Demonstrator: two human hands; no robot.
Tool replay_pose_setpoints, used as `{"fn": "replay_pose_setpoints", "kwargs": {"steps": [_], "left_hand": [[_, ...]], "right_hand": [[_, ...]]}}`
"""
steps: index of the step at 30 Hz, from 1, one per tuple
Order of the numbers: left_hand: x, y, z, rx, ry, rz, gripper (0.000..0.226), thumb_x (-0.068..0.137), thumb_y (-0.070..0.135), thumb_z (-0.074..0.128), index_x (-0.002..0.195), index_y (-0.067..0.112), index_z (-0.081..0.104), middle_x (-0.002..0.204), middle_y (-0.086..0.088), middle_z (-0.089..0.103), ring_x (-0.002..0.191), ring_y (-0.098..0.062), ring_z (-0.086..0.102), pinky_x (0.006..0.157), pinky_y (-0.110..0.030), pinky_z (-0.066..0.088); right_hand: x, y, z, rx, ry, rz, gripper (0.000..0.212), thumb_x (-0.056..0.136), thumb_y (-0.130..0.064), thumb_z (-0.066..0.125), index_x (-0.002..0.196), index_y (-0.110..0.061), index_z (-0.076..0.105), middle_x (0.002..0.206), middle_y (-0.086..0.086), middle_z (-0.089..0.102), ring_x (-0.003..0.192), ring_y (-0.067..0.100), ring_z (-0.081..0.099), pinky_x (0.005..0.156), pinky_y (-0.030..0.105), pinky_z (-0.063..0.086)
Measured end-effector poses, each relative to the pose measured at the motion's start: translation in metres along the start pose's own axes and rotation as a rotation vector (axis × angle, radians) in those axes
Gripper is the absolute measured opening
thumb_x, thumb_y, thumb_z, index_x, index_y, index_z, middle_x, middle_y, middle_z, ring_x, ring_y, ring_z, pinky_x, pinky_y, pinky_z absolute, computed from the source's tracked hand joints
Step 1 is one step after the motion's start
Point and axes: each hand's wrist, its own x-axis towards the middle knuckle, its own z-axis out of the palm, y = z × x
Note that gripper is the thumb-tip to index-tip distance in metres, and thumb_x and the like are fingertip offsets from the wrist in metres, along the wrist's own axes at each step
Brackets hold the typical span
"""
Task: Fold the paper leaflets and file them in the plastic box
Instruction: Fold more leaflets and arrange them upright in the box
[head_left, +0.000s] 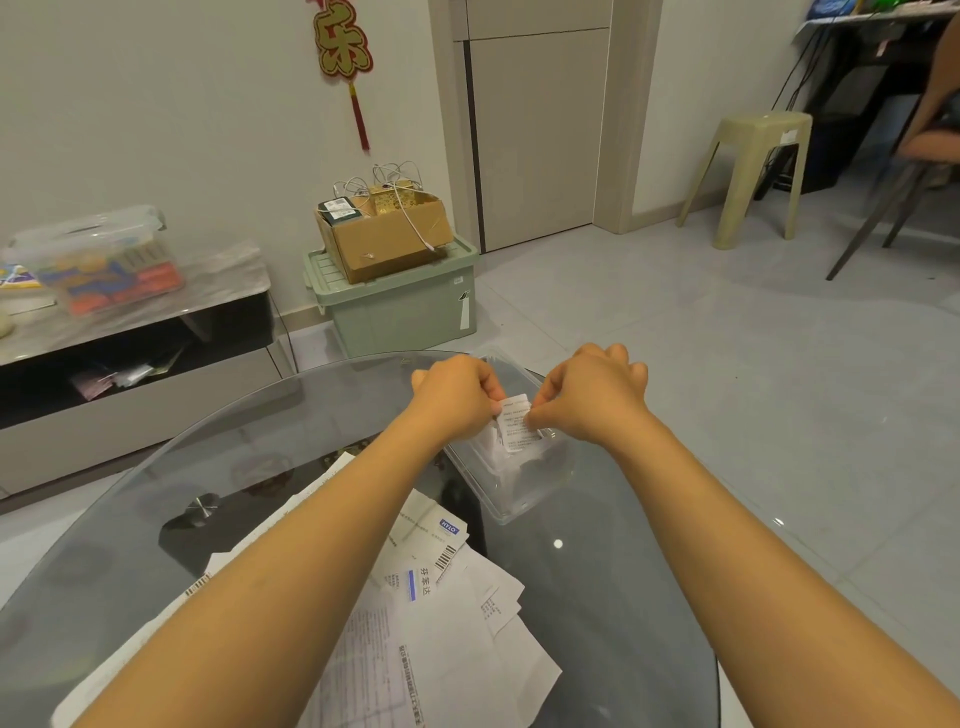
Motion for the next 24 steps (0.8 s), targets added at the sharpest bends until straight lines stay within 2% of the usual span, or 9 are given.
{"fn": "replay_pose_setpoints", "kwargs": {"steps": [3, 5, 7, 10, 13, 15, 19, 24], "left_hand": [[0.001, -0.001, 0.004, 0.075, -0.017, -0.002, 0.019, 0.091, 0.018, 0.058, 0.074, 0.028, 0.058, 0.075, 0.014, 0.059, 0.096, -0.013, 0.055, 0.093, -0.031, 0.024], [0.002, -0.002, 0.004, 0.135, -0.052, 0.014, 0.012, 0.090, 0.021, 0.059, 0.080, 0.028, 0.061, 0.078, 0.013, 0.057, 0.094, -0.014, 0.052, 0.088, -0.030, 0.022], [0.004, 0.000, 0.001, 0.186, -0.093, 0.025, 0.004, 0.089, 0.028, 0.062, 0.090, 0.028, 0.066, 0.090, 0.011, 0.062, 0.099, -0.016, 0.052, 0.092, -0.032, 0.024], [0.005, 0.003, -0.007, 0.328, -0.188, 0.029, 0.019, 0.091, 0.033, 0.059, 0.105, 0.024, 0.068, 0.113, 0.004, 0.064, 0.110, -0.021, 0.052, 0.094, -0.035, 0.028], [0.005, 0.004, -0.016, 0.415, -0.319, 0.057, 0.029, 0.094, 0.031, 0.054, 0.120, 0.023, 0.063, 0.125, 0.003, 0.059, 0.117, -0.023, 0.049, 0.102, -0.039, 0.029], [0.004, 0.005, -0.021, 0.448, -0.375, 0.081, 0.032, 0.093, 0.029, 0.057, 0.125, 0.026, 0.060, 0.130, 0.004, 0.055, 0.121, -0.023, 0.047, 0.104, -0.037, 0.033], [0.006, 0.007, -0.021, 0.447, -0.364, 0.064, 0.043, 0.084, 0.027, 0.069, 0.124, 0.017, 0.060, 0.125, 0.000, 0.060, 0.115, -0.024, 0.054, 0.099, -0.035, 0.043], [0.012, 0.006, -0.014, 0.374, -0.430, 0.070, 0.031, 0.082, 0.023, 0.070, 0.111, 0.013, 0.068, 0.114, -0.002, 0.067, 0.107, -0.021, 0.061, 0.096, -0.036, 0.048]], "right_hand": [[0.000, -0.004, 0.005, -0.119, 0.008, -0.031, 0.024, 0.077, -0.043, 0.063, 0.092, -0.026, 0.070, 0.105, -0.003, 0.050, 0.111, 0.022, 0.034, 0.085, 0.033, 0.025], [-0.001, -0.008, 0.007, -0.166, 0.020, -0.046, 0.024, 0.077, -0.041, 0.061, 0.093, -0.024, 0.069, 0.100, -0.004, 0.049, 0.110, 0.023, 0.034, 0.083, 0.033, 0.023], [0.000, -0.011, 0.006, -0.229, 0.047, -0.066, 0.022, 0.079, -0.039, 0.059, 0.089, -0.021, 0.066, 0.095, -0.003, 0.044, 0.112, 0.024, 0.033, 0.086, 0.034, 0.024], [0.000, -0.018, 0.005, -0.286, 0.044, -0.093, 0.021, 0.079, -0.038, 0.059, 0.076, -0.019, 0.051, 0.090, -0.003, 0.039, 0.115, 0.025, 0.032, 0.093, 0.036, 0.024], [0.001, -0.026, 0.006, -0.331, -0.015, -0.103, 0.032, 0.078, -0.037, 0.062, 0.064, -0.019, 0.041, 0.082, -0.004, 0.038, 0.116, 0.024, 0.031, 0.097, 0.037, 0.022], [0.001, -0.030, 0.006, -0.359, -0.040, -0.111, 0.031, 0.079, -0.037, 0.062, 0.064, -0.019, 0.040, 0.084, -0.003, 0.039, 0.118, 0.024, 0.029, 0.099, 0.038, 0.021], [0.001, -0.033, 0.007, -0.373, -0.014, -0.119, 0.019, 0.081, -0.034, 0.058, 0.080, -0.020, 0.045, 0.097, 0.000, 0.046, 0.121, 0.025, 0.029, 0.103, 0.040, 0.020], [0.005, -0.029, 0.011, -0.379, -0.018, -0.095, 0.016, 0.082, -0.032, 0.058, 0.080, -0.021, 0.046, 0.091, -0.001, 0.041, 0.118, 0.024, 0.030, 0.101, 0.039, 0.020]]}}
